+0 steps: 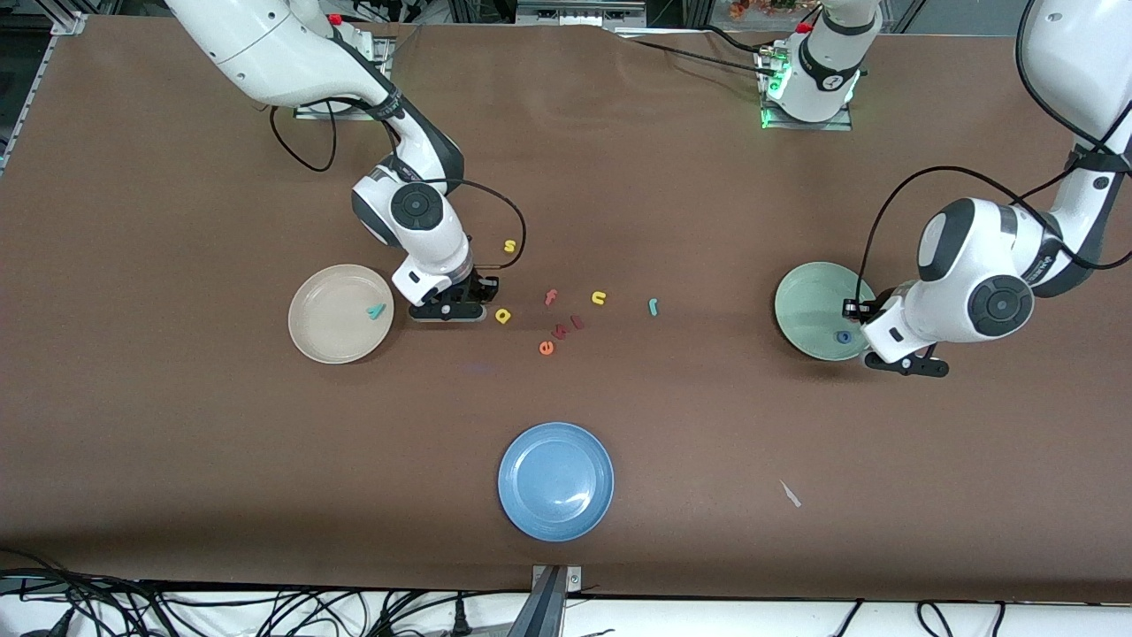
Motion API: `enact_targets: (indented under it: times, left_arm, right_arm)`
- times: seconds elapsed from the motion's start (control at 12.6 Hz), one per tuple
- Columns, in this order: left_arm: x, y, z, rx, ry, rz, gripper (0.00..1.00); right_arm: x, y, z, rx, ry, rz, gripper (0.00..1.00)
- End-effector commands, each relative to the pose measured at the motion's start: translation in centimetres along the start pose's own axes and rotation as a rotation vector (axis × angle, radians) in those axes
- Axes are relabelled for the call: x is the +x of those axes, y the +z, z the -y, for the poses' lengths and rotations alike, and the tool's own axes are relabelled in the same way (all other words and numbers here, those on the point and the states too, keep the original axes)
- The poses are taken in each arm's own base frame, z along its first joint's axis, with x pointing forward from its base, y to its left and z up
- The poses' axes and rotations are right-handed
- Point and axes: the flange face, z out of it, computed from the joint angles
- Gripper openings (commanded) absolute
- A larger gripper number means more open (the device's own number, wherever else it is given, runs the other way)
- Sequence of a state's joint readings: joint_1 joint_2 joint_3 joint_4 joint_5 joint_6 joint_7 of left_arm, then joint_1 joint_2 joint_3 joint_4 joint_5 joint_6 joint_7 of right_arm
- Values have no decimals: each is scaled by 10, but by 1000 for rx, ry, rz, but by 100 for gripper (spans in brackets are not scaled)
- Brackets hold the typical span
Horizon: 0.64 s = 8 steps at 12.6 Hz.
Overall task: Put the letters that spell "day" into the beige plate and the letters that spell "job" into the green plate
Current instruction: 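Grasp the pink b with the left gripper and drop it on the green plate, then place the green p on the beige plate while the left gripper grasps the j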
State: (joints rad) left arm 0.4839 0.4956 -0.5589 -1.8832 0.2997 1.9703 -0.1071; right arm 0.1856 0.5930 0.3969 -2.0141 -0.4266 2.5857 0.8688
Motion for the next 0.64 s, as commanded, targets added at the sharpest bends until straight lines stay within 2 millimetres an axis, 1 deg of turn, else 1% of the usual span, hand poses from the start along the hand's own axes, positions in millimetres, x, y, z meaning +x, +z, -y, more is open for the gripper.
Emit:
enact_targets:
  times: [0.0,0.08,0.16,0.24,0.32,0.4,0.48,0.56]
  left_arm:
    - [-2,-18,-13,24,16,-12,100]
    - [-4,-31,-35,24,2,-30,100]
    - [-6,-42,-63,-3,-66,-44,100]
    - [-6,-54,-89,-30,-134,-63,100]
    - [-8,-58,-122,-53,-188,-61,100]
    - [-12,-57,-156,-57,-238,-57,100]
    - [-15,-50,-190,-54,-264,-50,100]
    - [-14,-41,-215,-66,-292,-52,100]
  right_arm:
    - [-2,0,1,-2,-1,-18,21]
    - [-1,-4,0,-5,-3,-24,20]
    - [4,-18,-3,-12,-15,-46,20]
    - [9,-33,-10,-44,-12,-54,20]
    - [12,-48,-20,-85,-30,-49,20]
    - [19,-62,-34,-115,-58,-43,20]
    - [28,-77,-57,-143,-71,-39,20]
    - [31,-89,-80,-171,-103,-34,20]
